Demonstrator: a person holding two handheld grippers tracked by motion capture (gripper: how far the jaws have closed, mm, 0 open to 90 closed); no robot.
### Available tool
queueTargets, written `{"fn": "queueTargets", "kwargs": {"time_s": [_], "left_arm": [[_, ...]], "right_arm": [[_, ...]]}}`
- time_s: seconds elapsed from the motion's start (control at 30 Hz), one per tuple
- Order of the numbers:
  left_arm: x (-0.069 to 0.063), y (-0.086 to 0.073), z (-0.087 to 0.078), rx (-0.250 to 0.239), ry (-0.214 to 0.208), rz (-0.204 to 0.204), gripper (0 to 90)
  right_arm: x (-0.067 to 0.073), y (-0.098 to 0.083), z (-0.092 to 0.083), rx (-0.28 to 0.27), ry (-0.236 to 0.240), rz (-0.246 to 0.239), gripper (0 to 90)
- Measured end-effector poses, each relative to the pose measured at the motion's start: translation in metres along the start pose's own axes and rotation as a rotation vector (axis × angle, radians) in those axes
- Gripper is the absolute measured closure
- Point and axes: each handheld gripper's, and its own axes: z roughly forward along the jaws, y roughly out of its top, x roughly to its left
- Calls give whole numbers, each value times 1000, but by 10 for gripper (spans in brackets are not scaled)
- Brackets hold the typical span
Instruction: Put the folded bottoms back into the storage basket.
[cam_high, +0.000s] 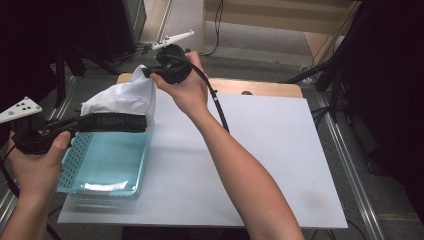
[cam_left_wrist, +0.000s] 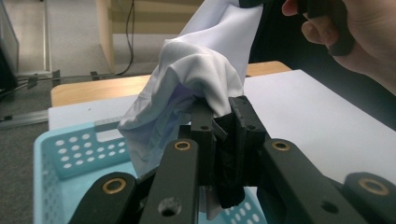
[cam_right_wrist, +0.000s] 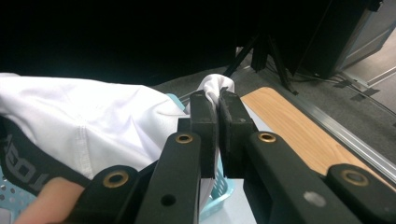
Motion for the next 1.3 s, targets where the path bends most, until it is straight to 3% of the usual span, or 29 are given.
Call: {"fn": "queueTargets", "kwargs": {"time_s": [0.4,0.8,1.07,1.3], "left_arm": [[29,-18,-3,20,34,-37,813],[62,-51,11,79,44,-105,811],[64,-78,13,157,15,-149,810],[57,-87,5,248,25,-107,808]], "right_arm": [[16,-5,42,35,23,-7,847],[4,-40,77,69,35,36,845],[-3,-69,86,128,51,41,845],[-1,-83,86,160,70,22,843]]}}
